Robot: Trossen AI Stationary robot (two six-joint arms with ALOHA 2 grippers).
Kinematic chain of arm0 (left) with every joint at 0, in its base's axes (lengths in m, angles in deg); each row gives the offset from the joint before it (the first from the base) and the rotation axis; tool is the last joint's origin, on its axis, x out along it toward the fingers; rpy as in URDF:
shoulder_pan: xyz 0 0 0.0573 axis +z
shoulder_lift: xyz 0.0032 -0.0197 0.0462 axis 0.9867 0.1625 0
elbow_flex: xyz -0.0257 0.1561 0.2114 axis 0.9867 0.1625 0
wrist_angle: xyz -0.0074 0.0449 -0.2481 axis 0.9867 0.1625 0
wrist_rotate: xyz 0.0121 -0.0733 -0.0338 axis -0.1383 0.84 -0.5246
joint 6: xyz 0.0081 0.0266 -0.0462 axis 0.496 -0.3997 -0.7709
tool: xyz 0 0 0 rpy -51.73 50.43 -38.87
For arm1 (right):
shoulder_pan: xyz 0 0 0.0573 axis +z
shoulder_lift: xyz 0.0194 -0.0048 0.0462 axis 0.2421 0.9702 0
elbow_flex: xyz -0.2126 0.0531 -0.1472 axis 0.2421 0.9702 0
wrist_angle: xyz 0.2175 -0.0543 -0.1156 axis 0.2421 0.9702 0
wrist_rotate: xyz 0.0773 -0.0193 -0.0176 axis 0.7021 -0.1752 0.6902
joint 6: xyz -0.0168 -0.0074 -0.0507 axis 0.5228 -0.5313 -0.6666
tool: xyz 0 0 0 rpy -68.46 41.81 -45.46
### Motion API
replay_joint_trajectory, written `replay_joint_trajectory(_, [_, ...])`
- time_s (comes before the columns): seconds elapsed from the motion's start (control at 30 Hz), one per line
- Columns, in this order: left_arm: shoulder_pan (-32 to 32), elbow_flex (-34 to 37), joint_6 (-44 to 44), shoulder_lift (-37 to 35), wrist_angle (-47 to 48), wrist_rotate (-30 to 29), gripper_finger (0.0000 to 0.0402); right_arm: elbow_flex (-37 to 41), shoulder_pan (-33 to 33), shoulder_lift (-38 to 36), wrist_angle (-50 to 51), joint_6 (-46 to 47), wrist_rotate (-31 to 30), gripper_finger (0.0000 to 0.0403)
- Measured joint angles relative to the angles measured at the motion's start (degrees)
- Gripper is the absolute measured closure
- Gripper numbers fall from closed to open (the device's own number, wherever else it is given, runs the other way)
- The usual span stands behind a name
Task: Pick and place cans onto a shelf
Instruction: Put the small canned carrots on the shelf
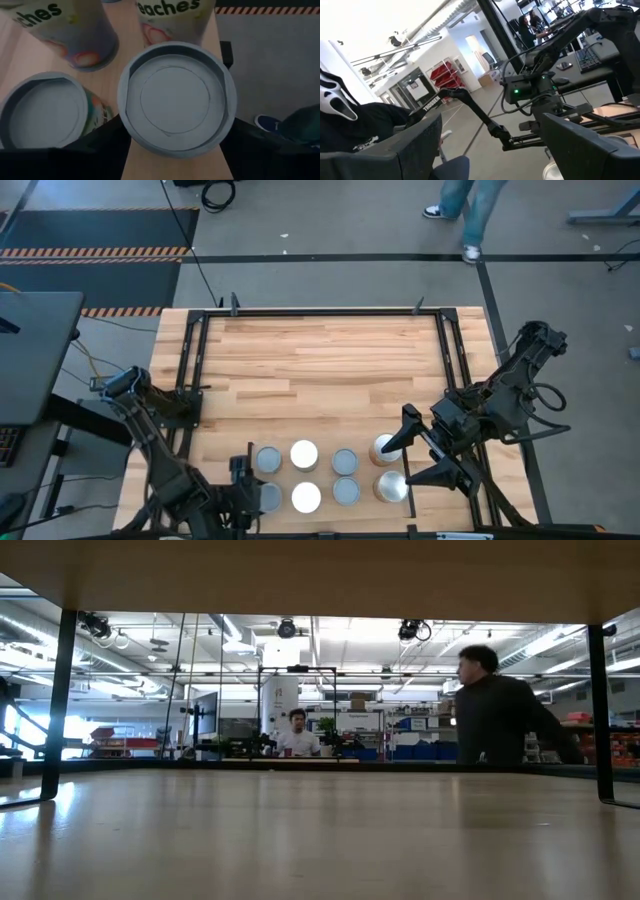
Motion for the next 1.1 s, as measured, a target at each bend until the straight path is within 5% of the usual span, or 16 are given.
replay_joint_trajectory(0.3, [0.9, 0.0, -0.2, 0.0, -0.7, 5.1, 0.0068, 0.0, 0.0, 0.0, 0.0, 0.3, 0.0, 0.0055])
replay_joint_trajectory(1.1, [1.0, -1.7, 2.1, -0.1, 0.1, 4.0, 0.0065, 0.0, 0.0, 0.0, 0.0, 0.1, -1.3, 0.0055])
